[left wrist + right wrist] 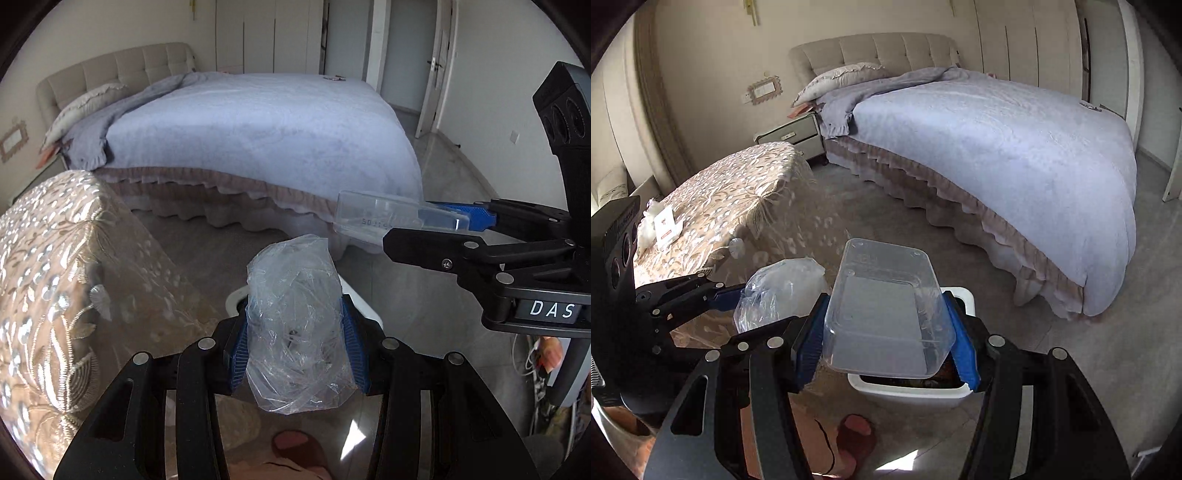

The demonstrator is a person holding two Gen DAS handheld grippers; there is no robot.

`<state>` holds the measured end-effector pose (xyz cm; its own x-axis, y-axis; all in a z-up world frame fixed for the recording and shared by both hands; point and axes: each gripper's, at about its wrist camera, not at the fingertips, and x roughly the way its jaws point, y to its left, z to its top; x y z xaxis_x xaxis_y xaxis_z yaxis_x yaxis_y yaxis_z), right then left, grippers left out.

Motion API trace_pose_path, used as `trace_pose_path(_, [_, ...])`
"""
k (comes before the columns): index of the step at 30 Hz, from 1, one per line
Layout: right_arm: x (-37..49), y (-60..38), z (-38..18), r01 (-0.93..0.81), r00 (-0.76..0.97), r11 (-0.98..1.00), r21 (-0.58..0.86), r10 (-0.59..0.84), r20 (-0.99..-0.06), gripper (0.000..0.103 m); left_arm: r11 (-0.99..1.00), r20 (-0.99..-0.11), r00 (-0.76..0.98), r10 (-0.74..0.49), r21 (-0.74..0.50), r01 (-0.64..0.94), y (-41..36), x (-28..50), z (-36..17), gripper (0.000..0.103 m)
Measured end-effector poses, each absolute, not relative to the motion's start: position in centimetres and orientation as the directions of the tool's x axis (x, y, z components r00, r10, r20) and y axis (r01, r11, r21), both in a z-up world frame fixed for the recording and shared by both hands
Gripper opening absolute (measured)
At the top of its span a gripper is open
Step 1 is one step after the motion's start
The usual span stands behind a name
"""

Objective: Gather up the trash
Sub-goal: 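Carry the bag and box to the bin and open the left tool, then move both tools back over the table toward the remaining trash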

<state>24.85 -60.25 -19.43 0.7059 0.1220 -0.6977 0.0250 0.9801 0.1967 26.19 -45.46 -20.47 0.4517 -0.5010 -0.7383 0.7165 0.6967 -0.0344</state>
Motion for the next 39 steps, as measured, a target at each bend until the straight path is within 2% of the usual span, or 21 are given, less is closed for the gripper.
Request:
trace_pose_path(9, [30.5, -62.7, -26.6, 0.058, 0.606, 0.973, 0.224, 0.143, -0.782, 0.06, 0.707, -0.824, 0.331, -0.46, -0.114, 0.698, -49.4, 31.5, -28.8, 0.044])
trace_pose_path(16, [33.8, -63.1, -31.9, 0.074, 0.535, 0.971, 0.226, 0.152, -0.831, 0.061, 0.715, -0.866, 0.268, -0.422, -0.136, 0.686, -51.3, 34.1, -33.1, 0.045])
trace_pose_path(17, [34.3, -63.2, -32.7, 0.073, 0.517, 0.97, 0.233, 0.163, -0.84, 0.061, 0.719, -0.871, 0.259, -0.418, -0.143, 0.68, -51.4, 34.3, -33.6, 0.049])
trace_pose_path(18, [34.7, -63.4, -33.5, 0.075, 0.499, 0.969, 0.237, 0.169, -0.85, 0.07, 0.719, -0.875, 0.244, -0.418, -0.155, 0.677, -51.6, 34.6, -34.0, 0.054])
trace_pose_path(19, [35.1, -63.5, -34.2, 0.073, 0.48, 0.969, 0.236, 0.173, -0.86, 0.099, 0.72, -0.878, 0.231, -0.42, -0.167, 0.674, -51.8, 34.7, -34.3, 0.077])
trace_pose_path(20, [35.3, -63.5, -34.7, 0.062, 0.475, 0.968, 0.244, 0.186, -0.86, 0.097, 0.72, -0.875, 0.233, -0.424, -0.17, 0.672, -51.9, 35.1, -34.4, 0.098])
trace_pose_path(22, [35.6, -63.9, -35.5, 0.066, 0.467, 0.955, 0.288, 0.225, -0.855, 0.099, 0.714, -0.869, 0.259, -0.423, -0.143, 0.686, -52.0, 35.0, -34.4, 0.098])
trace_pose_path(29, [34.9, -64.2, -34.8, 0.089, 0.519, 0.977, 0.196, 0.122, -0.846, 0.099, 0.731, -0.847, 0.313, -0.43, -0.124, 0.671, -51.5, 34.9, -34.2, 0.098])
trace_pose_path(34, [32.4, -65.6, -30.9, 0.161, 0.647, 0.968, 0.194, 0.045, -0.761, 0.099, 0.728, -0.802, 0.358, -0.478, -0.133, 0.673, -50.8, 34.0, -32.9, 0.098])
trace_pose_path(39, [28.3, -65.8, -24.7, 0.274, 0.764, 0.953, 0.132, -0.132, -0.632, 0.099, 0.715, -0.738, 0.373, -0.562, -0.207, 0.668, -50.1, 32.6, -30.0, 0.098])
